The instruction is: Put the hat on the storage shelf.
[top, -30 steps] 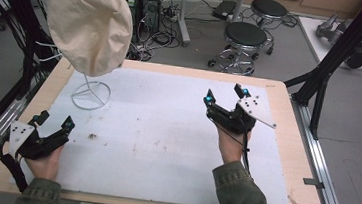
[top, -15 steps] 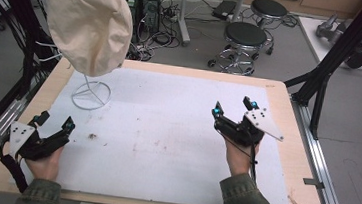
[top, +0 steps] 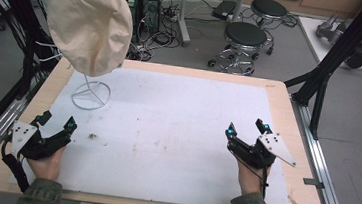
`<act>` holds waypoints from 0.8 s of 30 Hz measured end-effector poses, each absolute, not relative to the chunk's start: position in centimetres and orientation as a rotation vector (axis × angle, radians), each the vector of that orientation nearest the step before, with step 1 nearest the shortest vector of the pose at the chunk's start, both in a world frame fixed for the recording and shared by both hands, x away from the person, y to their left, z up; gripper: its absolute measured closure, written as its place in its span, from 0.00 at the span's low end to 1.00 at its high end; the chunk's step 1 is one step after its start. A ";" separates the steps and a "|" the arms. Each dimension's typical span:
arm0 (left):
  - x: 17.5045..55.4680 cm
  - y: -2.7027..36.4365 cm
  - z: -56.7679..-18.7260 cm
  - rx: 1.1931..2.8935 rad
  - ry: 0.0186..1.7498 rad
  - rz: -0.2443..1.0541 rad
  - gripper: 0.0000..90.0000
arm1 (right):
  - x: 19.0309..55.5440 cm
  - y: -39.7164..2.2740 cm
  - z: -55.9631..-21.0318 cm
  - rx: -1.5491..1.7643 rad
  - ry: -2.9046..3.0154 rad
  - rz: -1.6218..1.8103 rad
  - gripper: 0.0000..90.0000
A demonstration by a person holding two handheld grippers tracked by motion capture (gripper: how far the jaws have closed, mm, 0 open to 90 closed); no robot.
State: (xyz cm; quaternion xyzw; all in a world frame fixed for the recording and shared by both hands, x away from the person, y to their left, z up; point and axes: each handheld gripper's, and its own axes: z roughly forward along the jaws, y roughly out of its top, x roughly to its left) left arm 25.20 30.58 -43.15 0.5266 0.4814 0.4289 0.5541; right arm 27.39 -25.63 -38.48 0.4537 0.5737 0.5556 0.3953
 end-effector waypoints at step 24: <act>25.3 30.5 -43.4 1.261 1.140 0.999 0.21 | 26.7 -28.6 -41.1 1.272 1.418 1.354 0.12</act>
